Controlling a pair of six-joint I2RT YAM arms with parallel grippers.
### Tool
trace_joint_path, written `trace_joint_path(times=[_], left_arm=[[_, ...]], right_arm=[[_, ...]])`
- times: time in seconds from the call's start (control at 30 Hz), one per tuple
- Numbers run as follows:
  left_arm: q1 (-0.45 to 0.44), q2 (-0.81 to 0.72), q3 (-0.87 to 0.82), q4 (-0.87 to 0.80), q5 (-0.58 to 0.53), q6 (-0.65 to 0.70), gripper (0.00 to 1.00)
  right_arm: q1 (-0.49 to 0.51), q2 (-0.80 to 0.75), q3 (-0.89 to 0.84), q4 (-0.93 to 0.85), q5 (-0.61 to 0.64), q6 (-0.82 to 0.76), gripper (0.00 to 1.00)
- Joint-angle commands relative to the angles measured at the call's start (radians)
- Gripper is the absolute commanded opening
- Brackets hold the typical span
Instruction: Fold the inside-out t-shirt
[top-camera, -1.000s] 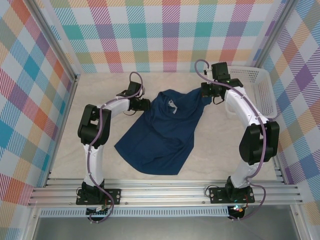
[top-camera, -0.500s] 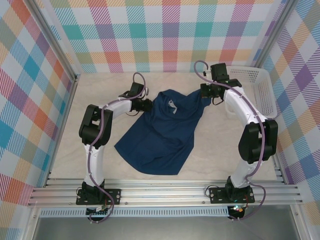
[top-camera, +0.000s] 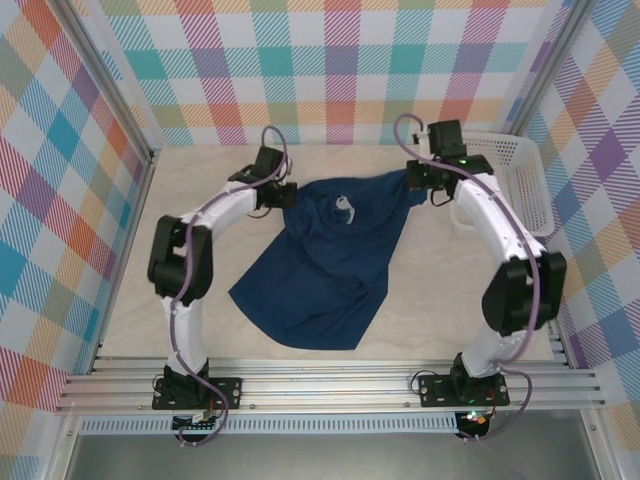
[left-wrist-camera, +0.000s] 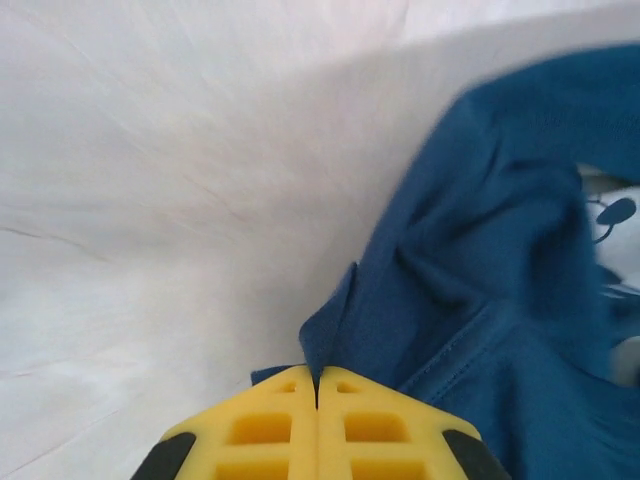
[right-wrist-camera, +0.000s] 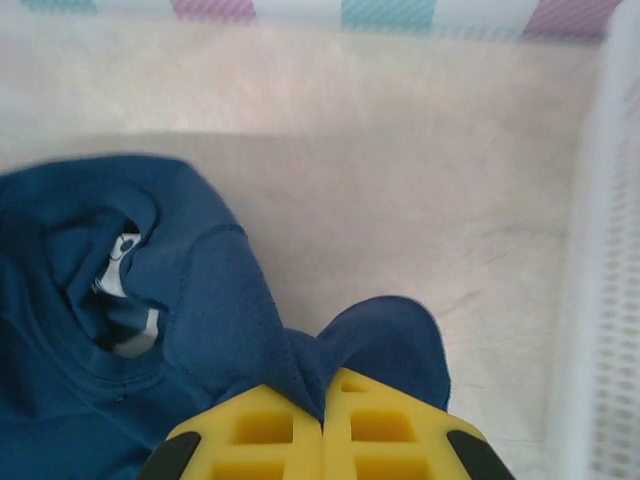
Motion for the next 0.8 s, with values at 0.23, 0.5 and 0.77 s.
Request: trace_joint_path(times=[0.23,0.5,0.77], left_arm=[[0.103,-0.733,-0.005,0.064,-0.038,-0.058,0.0],[0.103,-1.02,0.039,-0.004,-0.093,-0.085,0.0],[0.103,-1.096,0.122,-0.075,-0.084,-0.093,0.0]], right_arm=[[-0.01,-0.465,0.184,0.017,-0.102,0.003,0.0],[-0.01,-0.647,0.259,-0.027,-0.196,0.033,0.0],[-0.01,-0.716,0.312,-0.07,-0.25,0.062,0.0]])
